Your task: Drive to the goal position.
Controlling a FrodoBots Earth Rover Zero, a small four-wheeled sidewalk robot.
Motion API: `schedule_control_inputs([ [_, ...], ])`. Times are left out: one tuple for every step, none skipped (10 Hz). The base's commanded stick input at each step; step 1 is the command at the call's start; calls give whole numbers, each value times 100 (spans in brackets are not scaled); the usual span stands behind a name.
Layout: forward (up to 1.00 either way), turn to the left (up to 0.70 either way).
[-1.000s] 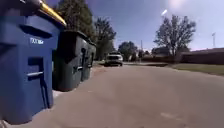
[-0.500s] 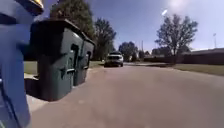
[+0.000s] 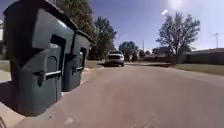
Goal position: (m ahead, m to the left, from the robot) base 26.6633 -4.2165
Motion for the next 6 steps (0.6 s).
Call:
schedule_control_inputs([
  [100, 0],
  [100, 0],
  [100, 0],
  [100, 0],
  [100, 0],
  [100, -21],
])
